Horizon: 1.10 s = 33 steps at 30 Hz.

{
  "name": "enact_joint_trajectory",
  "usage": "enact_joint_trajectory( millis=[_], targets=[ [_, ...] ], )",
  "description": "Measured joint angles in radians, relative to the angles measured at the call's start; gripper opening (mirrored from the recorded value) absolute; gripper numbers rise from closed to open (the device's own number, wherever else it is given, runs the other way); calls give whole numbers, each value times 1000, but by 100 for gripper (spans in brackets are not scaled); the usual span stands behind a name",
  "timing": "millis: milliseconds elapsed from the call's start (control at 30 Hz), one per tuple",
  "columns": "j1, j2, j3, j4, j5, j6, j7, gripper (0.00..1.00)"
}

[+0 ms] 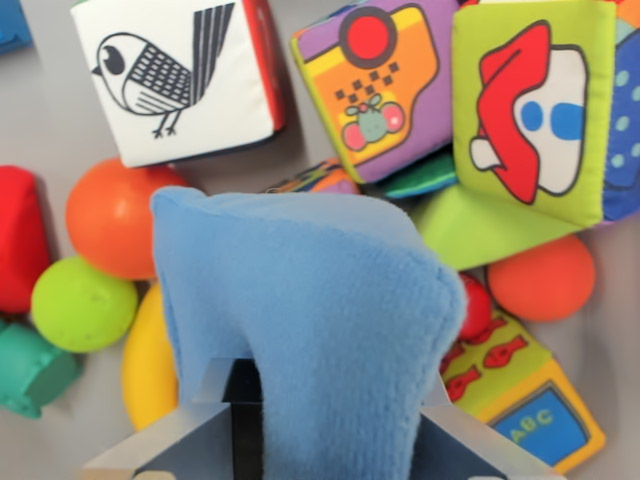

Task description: Pick an object from the bin

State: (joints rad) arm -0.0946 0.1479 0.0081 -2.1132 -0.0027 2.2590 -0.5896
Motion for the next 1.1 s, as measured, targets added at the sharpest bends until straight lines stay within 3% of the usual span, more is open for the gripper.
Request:
enact_joint_trajectory(
  millis=[400, 1100],
  targets=[
    [0, -66, 0, 63, 0, -127, 0, 0],
    [0, -126, 0, 196, 0, -319, -1, 0]
  ],
)
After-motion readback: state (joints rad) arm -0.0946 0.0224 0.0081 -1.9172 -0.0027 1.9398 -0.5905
